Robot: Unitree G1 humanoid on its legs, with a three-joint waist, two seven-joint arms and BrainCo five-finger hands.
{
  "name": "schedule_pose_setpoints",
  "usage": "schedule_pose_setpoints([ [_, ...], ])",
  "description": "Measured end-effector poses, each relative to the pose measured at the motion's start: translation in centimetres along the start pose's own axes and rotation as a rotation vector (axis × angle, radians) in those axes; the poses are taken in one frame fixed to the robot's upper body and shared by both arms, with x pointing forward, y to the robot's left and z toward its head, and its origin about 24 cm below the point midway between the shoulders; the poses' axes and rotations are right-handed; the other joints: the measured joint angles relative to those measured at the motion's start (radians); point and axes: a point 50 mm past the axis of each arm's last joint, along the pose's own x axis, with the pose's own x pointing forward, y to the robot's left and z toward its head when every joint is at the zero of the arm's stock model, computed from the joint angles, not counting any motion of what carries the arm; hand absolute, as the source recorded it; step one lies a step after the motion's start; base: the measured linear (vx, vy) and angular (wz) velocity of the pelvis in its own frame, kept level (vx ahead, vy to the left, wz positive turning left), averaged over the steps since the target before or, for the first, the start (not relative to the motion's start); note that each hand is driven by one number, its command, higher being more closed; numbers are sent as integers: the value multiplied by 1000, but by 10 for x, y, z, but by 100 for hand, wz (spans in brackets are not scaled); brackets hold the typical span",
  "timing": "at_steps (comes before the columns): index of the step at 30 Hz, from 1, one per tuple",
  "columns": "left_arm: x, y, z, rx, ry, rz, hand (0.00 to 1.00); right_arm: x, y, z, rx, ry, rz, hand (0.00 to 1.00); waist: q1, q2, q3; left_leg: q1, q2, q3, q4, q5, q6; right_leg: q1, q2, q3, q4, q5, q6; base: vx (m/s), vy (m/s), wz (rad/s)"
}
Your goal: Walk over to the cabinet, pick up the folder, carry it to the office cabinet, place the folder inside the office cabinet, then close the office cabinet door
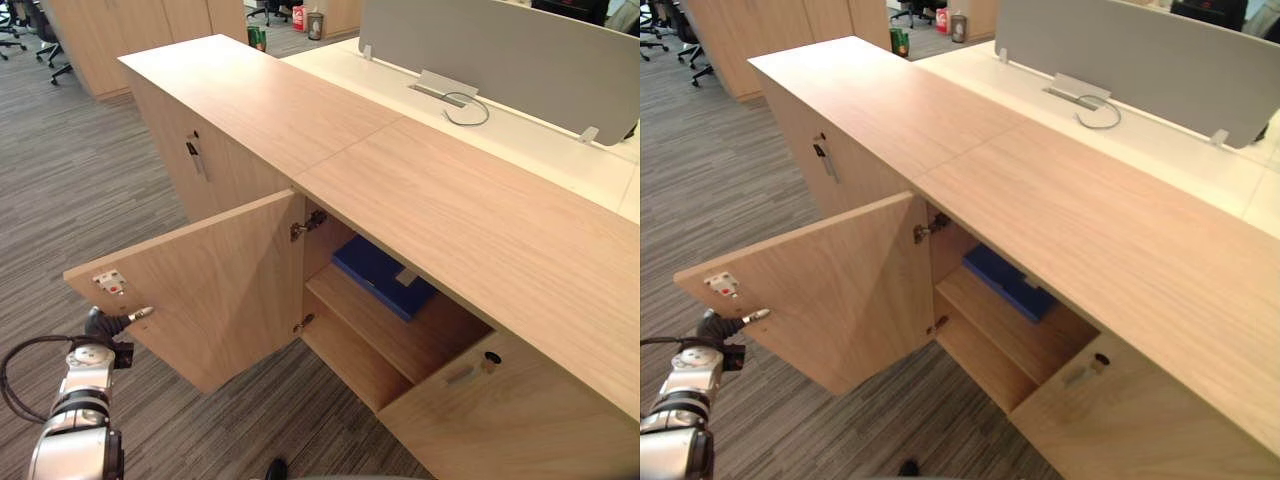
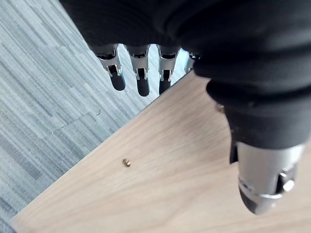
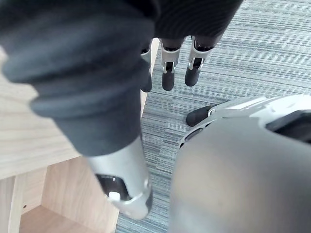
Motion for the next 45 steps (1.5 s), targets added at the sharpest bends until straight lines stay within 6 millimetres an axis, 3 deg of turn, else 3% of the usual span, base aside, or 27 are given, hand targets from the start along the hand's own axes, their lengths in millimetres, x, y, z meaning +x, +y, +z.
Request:
schedule_pose_setpoints([
  [5,3,11,12,88,-32,20,0,-1,-5,-6,1,12,-10,0,-1,4,2,0,1,7,0,-2,-2,-3,0,6,-2,1,1,-6,-10,-7],
  [12,4,16,10,104,-2,57,0,-2,-7,-7,10,12,0,0,4,8,1,3,5,42,1,-3,-4,-8,0,37,-19,22,5,-11,-2,-12],
  [18,1,8,9,52,-22,70,0,-3,-8,-10,20,5,-2,0,11,8,0,-1,1,57,1,2,2,-21,-5,53,-19,34,10,-42,10,-8],
  [20,-8,-9,1,46,-60,50,0,-3,-10,-11,19,5,-8,0,22,11,-3,-3,-6,55,1,4,6,-21,-11,51,-19,35,12,-16,16,2],
  [22,-29,-41,-25,7,-53,-28,0,-4,-14,-15,19,11,-25,0,39,21,-19,-9,-17,47,0,9,12,-27,-22,45,-19,36,13,-24,34,12],
  [25,-53,-73,-50,-13,-32,-101,0,-5,-16,-15,12,11,-34,0,43,25,-34,-24,-30,25,0,20,22,-30,-33,19,-18,37,18,-25,31,25],
  [28,-83,-102,-71,160,-52,-248,0,-5,-19,-14,-6,10,-43,0,51,33,-42,-38,-42,-5,0,35,30,-29,-43,-8,-15,38,22,-39,12,31],
  [31,-113,-127,-79,272,-112,-405,0,-5,-19,-12,-43,5,-51,0,66,35,-42,-59,-49,-35,-1,50,33,-31,-48,-38,-16,44,31,-68,-10,39],
  [36,-165,-177,-65,378,-324,-775,0,-4,-18,-7,-87,-16,-59,0,59,34,-42,-95,-56,-98,-5,77,35,-30,-48,-102,-21,40,34,-68,-42,38],
  [39,-195,-199,-25,245,-544,-858,0,-4,-17,-6,-93,-17,-60,0,54,30,-44,-126,-59,-152,-5,98,30,-28,-40,-161,-35,40,33,-39,-72,57],
  [41,-200,-198,-10,203,-624,-851,0,-3,-15,-4,-131,-19,-51,0,55,27,-44,-129,-60,-176,-6,106,23,-22,-36,-183,-35,40,33,-4,-81,40],
  [45,-195,-192,-2,175,-642,-809,0,-1,-10,3,-183,-31,-35,0,59,25,-47,-145,-58,-222,-6,114,12,-17,-27,-233,-36,40,32,20,-80,33],
])
